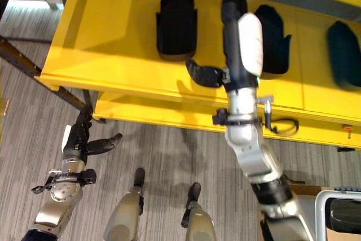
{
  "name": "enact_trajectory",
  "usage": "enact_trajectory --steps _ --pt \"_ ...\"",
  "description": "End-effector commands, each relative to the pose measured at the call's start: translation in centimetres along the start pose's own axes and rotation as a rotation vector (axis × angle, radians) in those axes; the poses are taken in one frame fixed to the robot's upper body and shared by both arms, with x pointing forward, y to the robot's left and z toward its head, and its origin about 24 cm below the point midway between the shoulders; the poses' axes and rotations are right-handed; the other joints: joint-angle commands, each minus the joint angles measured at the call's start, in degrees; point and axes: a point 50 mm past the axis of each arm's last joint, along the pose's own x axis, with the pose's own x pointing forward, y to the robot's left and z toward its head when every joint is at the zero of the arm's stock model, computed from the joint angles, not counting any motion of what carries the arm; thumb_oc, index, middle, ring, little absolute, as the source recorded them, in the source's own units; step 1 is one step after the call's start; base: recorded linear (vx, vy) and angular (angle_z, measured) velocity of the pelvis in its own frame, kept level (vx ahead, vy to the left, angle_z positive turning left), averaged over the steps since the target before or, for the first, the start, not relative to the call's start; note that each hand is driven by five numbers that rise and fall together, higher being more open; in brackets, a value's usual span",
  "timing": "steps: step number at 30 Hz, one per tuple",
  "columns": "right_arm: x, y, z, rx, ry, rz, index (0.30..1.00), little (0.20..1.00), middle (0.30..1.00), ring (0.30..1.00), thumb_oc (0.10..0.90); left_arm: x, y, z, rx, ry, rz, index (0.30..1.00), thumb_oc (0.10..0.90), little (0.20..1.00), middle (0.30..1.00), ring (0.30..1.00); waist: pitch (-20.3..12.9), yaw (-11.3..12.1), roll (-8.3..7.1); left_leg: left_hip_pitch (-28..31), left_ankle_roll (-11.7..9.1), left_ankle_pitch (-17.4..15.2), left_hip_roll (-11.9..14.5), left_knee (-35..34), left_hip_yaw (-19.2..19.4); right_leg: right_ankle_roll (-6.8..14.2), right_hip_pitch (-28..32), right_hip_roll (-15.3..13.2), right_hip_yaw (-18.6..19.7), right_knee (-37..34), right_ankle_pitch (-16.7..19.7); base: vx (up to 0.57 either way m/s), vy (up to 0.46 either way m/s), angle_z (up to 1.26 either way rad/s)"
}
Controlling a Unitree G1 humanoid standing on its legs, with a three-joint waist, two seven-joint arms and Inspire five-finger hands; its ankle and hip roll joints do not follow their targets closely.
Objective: Move parts from the plastic box to the shelf.
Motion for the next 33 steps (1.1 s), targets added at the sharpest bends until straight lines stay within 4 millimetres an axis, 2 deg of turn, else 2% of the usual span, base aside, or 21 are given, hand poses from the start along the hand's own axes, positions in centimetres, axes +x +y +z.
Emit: enact_trajectory --steps 1,8,9,16,19,22,23,28,30,31,32,33 --pt "0.5 -1.6 2.0 0.123 -0.139 -0.082 1.0 1.0 1.0 1.0 0.9 -0.7 -0.7 1.4 0.008 -0.113 -0.029 1.0 0.9 1.0 1.0 1.0 -12.02 -0.77 0.54 2.56 -0.42 2.0 4.55 -5.3 4.33 2.25 0.65 -0.88 0.82 1.77 -1.77 0.04 -0.018 -0.24" --pt "-3.4 -1.6 0.5 0.253 -0.009 0.008 1.0 1.0 1.0 1.0 0.9 -1.5 -0.6 0.6 -0.012 -0.085 -0.019 1.0 0.9 1.0 1.0 1.0 -15.59 -3.42 0.74 7.74 -1.23 3.61 6.81 -9.75 7.36 1.91 2.19 1.55 4.24 0.03 -2.13 0.03 -0.041 -0.38" --pt "-4.2 -1.7 0.0 0.281 0.027 0.019 1.0 1.0 1.0 1.0 0.9 -1.6 -0.7 0.6 -0.013 -0.09 -0.018 1.0 0.9 1.0 1.0 1.0 -16.35 -4.42 0.94 8.16 -1.6 4.09 7.52 -10.38 8.01 1.87 2.43 2.04 4.78 -0.95 -2.07 -0.01 -0.055 -0.29" --pt "-7.1 -2.3 -1.6 0.376 0.174 0.037 1.0 1.0 1.0 1.0 0.9 -1.8 -1.3 0.4 -0.015 -0.089 -0.039 1.0 0.9 1.0 1.0 1.0 -18.58 -6.23 1.95 9.62 -2.97 5.03 9.87 -11.12 9.31 1.25 3.8 3.85 6.04 -2.68 -2.03 0.01 -0.056 -0.21" --pt "-7.7 -2.1 -2.3 0.396 0.223 0.044 1.0 1.0 1.0 1.0 0.9 -1.8 -1.9 0.3 -0.02 -0.087 -0.056 1.0 0.9 1.0 1.0 1.0 -18.65 -7.01 2.63 10.49 -3.05 5.37 10.74 -11.18 9.34 0.45 3.39 4.57 7.15 -0.18 -3.52 0.0 -0.059 -0.09" --pt "-7.2 -1.7 -2.1 0.404 0.2 0.05 1.0 1.0 1.0 1.0 0.9 -1.5 -2.0 0.7 -0.025 -0.105 -0.055 1.0 0.9 1.0 1.0 1.0 -18.21 -7.25 3.34 11.07 -3.31 6.18 12.09 -11.06 9.86 -0.39 1.9 5.98 8.17 3.43 -5.45 -0.03 -0.112 -0.13" --pt "-6.7 -1.8 -1.8 0.392 0.171 0.056 1.0 1.0 1.0 1.0 0.9 -1.3 -2.2 0.9 -0.029 -0.114 -0.059 1.0 0.9 1.0 1.0 1.0 -17.72 -7.39 3.6 11.02 -3.74 7.09 13.28 -11.02 10.11 -1.24 0.97 7.47 8.52 5.2 -6.61 -0.05 -0.205 -0.29" --pt "-6.2 -1.8 -1.0 0.401 0.113 0.062 1.0 1.0 1.0 1.0 0.9 -1.1 -2.7 1.2 -0.035 -0.132 -0.071 1.0 0.9 1.0 1.0 1.0 -16.32 -7.43 3.46 9.78 -4.61 9.61 16.2 -9.82 9.22 -3.61 0.25 10.86 8.78 6.58 -7.93 -0.04 -0.21 -0.07" --pt "-6.1 -1.7 -0.7 0.406 0.097 0.076 1.0 1.0 1.0 1.0 0.9 -1.2 -2.7 1.3 -0.044 -0.134 -0.068 1.0 0.9 1.0 1.0 1.0 -16.01 -7.03 2.94 8.97 -4.01 9.22 16.8 -7.39 7.89 -4.49 1.01 11.74 9.3 5.77 -7.96 0.01 -0.235 0.0" --pt "-6.1 -1.6 -0.6 0.404 0.094 0.081 1.0 1.0 1.0 1.0 0.9 -1.2 -2.8 1.4 -0.053 -0.138 -0.067 1.0 0.9 1.0 1.0 1.0 -15.32 -6.22 2.79 8.55 -3.41 9.0 15.81 -5.69 5.24 -4.77 1.68 11.73 9.74 5.47 -8.01 -0.02 -0.149 -0.11" --pt "-5.6 -1.2 -0.5 0.412 0.077 0.083 1.0 1.0 1.0 1.0 0.9 -1.1 -3.0 1.7 -0.06 -0.151 -0.07 1.0 0.9 1.0 1.0 1.0 -14.22 -4.57 2.58 6.65 -2.27 9.34 12.32 -3.9 -1.14 -4.96 1.74 11.74 10.4 4.95 -7.35 -0.04 -0.152 -0.23" --pt "-5.3 -1.0 -0.5 0.422 0.071 0.085 1.0 1.0 1.0 1.0 0.9 -1.1 -3.0 1.9 -0.057 -0.163 -0.074 1.0 0.9 1.0 1.0 1.0 -13.59 -3.21 1.95 4.97 -1.54 7.56 7.85 -2.42 -5.94 -5.28 2.0 11.84 11.35 4.41 -7.07 -0.08 -0.185 -0.39"
